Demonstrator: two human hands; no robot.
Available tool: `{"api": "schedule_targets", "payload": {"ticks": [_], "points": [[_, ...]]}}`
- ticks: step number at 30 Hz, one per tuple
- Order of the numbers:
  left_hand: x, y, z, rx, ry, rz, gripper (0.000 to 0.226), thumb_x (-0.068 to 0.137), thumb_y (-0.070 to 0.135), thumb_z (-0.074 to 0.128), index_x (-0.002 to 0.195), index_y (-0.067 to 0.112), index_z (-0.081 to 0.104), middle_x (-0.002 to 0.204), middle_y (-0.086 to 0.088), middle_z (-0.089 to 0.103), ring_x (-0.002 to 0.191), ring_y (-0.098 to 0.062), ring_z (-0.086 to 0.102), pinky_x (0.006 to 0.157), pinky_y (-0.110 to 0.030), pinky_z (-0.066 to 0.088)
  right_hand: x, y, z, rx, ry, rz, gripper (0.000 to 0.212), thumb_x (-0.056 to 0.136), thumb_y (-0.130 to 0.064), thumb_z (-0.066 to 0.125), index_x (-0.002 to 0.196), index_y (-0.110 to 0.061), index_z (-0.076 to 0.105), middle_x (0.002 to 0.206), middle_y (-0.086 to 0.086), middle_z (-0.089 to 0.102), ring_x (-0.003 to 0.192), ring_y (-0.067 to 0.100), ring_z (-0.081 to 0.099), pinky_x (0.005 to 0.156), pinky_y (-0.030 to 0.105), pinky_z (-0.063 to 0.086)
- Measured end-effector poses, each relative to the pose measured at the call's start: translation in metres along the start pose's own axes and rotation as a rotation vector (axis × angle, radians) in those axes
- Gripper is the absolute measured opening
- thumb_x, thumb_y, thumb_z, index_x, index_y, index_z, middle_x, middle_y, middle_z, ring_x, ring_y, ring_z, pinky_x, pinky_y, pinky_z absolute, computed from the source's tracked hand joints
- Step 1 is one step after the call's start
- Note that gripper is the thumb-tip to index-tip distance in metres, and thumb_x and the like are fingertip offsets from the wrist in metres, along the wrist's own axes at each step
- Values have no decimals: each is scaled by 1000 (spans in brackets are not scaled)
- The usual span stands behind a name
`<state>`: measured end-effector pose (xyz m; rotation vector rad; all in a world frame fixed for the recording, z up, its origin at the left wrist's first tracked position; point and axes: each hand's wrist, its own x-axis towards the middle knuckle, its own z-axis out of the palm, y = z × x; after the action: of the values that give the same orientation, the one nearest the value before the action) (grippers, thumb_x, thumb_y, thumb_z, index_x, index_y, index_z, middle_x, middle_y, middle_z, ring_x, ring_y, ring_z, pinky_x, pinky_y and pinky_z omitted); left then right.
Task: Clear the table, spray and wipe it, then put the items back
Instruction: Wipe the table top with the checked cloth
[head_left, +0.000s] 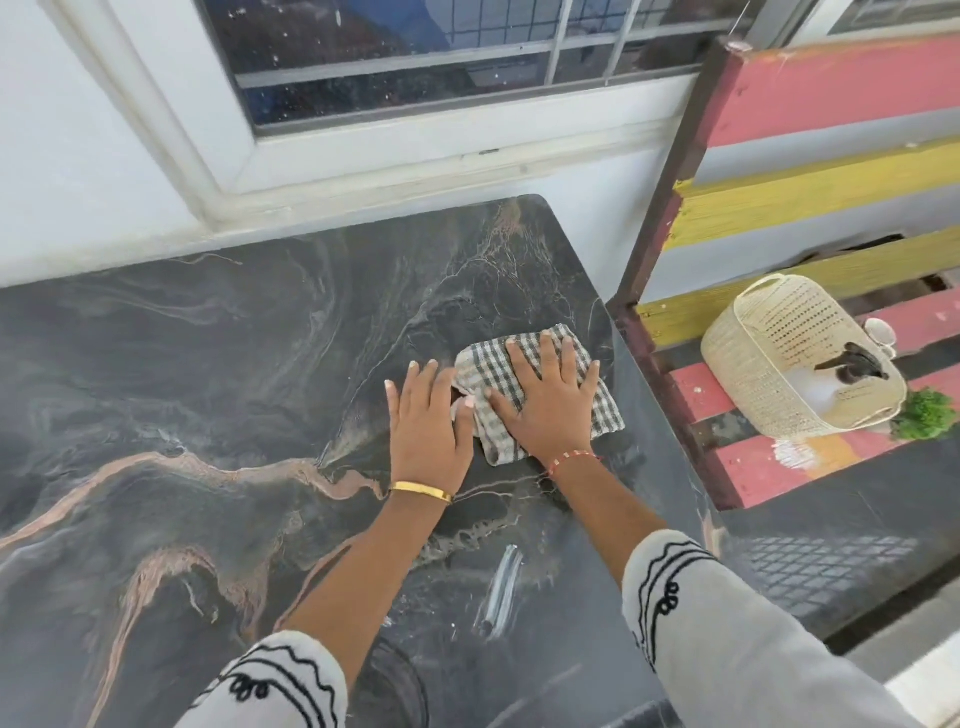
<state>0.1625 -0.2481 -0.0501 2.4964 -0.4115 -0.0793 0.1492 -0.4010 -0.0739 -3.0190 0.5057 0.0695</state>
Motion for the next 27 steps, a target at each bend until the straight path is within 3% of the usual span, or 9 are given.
{"api": "schedule_targets", "payload": {"ticks": [6, 13, 23, 27], "points": [[23, 43, 40, 61, -34, 66, 66, 87, 45, 12, 133, 11, 44, 145, -11, 40, 141, -29, 24, 117, -45, 3, 38, 83, -5, 3, -30, 100, 69, 88, -67, 28, 148, -35, 15, 159, 8, 11, 146, 33, 5, 114, 59, 11], [34, 88, 62, 93, -57, 68, 70, 84, 46, 7, 138, 13, 38, 149, -9, 33, 144, -26, 18, 117, -42, -2, 68, 101, -2, 101, -27, 60, 70, 88, -65, 30, 148, -31, 18, 157, 11, 15, 142, 35, 18, 105, 54, 34], [-8, 109, 63, 130, -126, 60, 61, 90, 43, 15, 139, 14, 35, 151, -7, 30, 145, -25, 15, 118, -42, -1, 0, 118, -2, 165, -39, 73, 68, 89, -63, 32, 148, -32, 18, 157, 11, 12, 143, 35, 15, 97, 52, 44], [-33, 110, 59, 98, -110, 86, 72, 83, 51, 6, 137, 15, 37, 150, -8, 31, 144, -25, 17, 118, -41, -1, -34, 125, -1, 143, -53, 111, 69, 89, -65, 29, 149, -33, 16, 158, 10, 11, 143, 34, 14, 98, 52, 45]]}}
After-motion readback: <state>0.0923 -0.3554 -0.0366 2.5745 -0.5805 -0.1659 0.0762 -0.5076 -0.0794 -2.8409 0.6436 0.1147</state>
